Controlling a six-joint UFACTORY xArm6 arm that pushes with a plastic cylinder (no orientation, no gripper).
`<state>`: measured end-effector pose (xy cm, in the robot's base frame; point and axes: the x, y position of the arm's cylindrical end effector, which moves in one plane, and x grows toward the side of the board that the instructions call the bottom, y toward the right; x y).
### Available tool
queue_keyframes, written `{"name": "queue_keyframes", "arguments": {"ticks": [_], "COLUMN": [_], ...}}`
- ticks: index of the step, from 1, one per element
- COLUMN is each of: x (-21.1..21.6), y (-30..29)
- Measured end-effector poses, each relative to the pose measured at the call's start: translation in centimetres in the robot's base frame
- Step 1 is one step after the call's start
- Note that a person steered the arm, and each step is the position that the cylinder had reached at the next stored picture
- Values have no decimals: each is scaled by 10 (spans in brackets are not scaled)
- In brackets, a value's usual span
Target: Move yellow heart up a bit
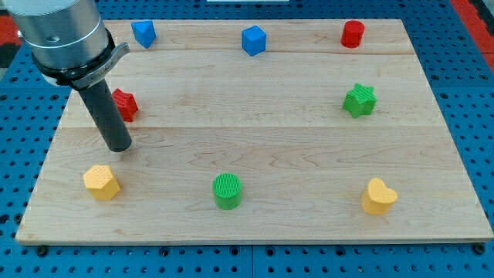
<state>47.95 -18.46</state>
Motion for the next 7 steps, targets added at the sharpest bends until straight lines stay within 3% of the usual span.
{"name": "queue_keyframes", "arguments": {"ticks": [4,6,7], "x": [-4,-9,-4], "y": [-1,95,200]}}
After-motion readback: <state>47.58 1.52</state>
